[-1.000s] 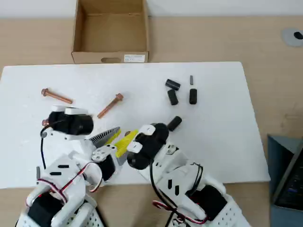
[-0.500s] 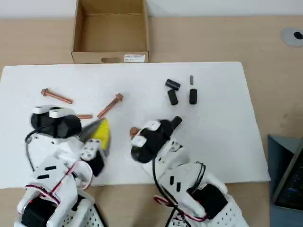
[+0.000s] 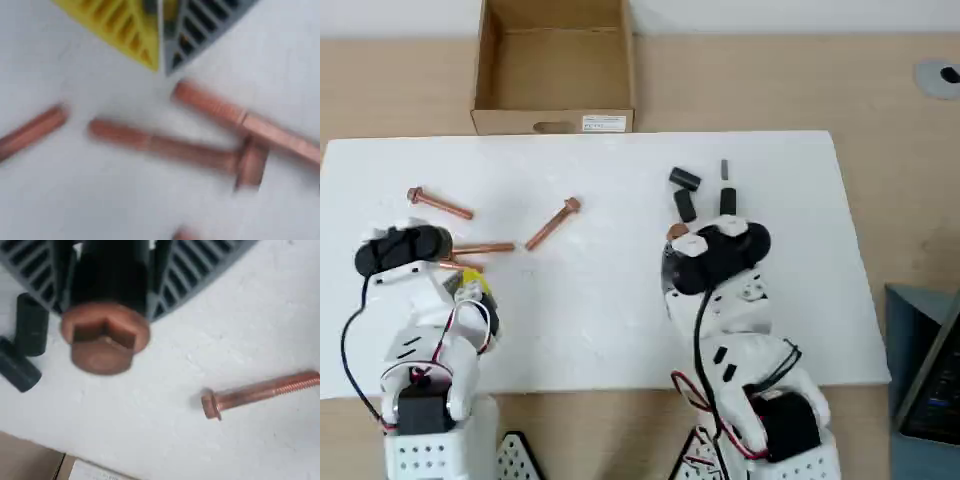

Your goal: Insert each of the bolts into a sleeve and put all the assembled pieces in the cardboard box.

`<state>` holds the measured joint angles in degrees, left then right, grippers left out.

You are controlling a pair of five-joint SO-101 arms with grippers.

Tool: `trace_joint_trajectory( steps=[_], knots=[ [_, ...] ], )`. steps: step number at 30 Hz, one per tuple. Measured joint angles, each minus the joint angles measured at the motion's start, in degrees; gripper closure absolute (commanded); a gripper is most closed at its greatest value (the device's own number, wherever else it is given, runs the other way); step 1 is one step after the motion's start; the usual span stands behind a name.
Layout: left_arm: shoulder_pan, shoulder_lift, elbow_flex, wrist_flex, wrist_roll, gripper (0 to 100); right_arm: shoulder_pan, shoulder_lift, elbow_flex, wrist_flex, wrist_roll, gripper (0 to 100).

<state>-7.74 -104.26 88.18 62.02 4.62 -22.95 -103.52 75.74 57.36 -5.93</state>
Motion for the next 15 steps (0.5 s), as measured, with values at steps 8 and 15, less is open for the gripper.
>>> trace_joint_trajectory(
  steps=[8,15],
  knots=[
    [0.0,0.0,6.0,0.0,0.0,100,0.5,18.1,-15.4,-1.4,-0.1,98.9],
    [0.0,0.0,6.2,0.0,0.0,100,0.5,41.5,-27.4,-11.7,-0.1,98.9]
  ],
)
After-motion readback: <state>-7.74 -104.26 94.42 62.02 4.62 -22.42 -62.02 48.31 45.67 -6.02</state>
